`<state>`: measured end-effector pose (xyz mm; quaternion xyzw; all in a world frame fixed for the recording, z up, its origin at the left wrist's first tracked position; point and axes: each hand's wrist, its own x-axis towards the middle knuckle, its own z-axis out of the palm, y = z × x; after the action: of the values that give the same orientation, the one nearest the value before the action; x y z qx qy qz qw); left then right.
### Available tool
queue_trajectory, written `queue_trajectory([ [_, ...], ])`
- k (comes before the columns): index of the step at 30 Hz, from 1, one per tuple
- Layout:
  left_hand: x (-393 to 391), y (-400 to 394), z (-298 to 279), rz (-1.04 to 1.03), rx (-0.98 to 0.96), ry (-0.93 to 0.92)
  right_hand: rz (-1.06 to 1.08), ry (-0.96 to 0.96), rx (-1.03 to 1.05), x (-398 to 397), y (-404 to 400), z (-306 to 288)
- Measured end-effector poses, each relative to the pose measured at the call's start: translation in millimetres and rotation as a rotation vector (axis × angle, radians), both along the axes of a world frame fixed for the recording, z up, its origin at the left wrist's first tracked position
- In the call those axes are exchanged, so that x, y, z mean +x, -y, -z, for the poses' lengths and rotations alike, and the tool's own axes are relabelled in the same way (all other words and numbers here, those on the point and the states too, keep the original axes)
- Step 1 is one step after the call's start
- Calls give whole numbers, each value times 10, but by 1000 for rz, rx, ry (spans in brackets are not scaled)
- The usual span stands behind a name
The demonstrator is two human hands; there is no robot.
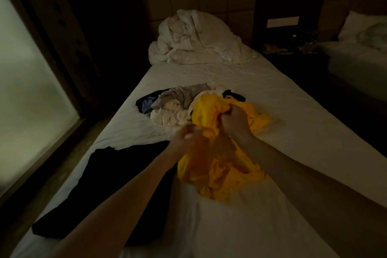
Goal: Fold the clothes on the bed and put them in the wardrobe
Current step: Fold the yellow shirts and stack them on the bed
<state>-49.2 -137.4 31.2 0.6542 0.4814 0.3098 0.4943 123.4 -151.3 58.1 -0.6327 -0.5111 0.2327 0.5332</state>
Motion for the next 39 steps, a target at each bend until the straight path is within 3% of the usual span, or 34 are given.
queue_trajectory([
  [2,-53,108,316,164,31,-302,60,-132,-26,11,-40,-73],
  [3,-64,138,420,174,85,-367,61,-175,-34,22,-54,-93],
  [5,-125,58,532,49,185,-456,77,-241,-30,78,-68,-121],
  [8,-404,-173,535,-69,167,-629,243,-314,9,320,-98,-167],
  [12,-705,-479,340,-132,283,-816,396,-247,42,710,-135,-190],
  [17,-875,-792,-332,-256,368,-714,495,-218,117,895,-37,-373],
  [22,-1093,-773,-848,-499,161,-77,553,-250,182,1136,-4,-449],
  [27,-1017,-713,-874,-459,199,-5,513,-172,110,1093,-23,-347],
  [32,-1194,-743,-738,-548,310,-182,474,-82,59,1127,-16,-341],
  [36,-1199,-737,-496,-386,282,-655,252,34,141,851,-54,-468],
  [39,-846,-523,-239,-274,747,-652,10,143,170,488,-164,-544],
])
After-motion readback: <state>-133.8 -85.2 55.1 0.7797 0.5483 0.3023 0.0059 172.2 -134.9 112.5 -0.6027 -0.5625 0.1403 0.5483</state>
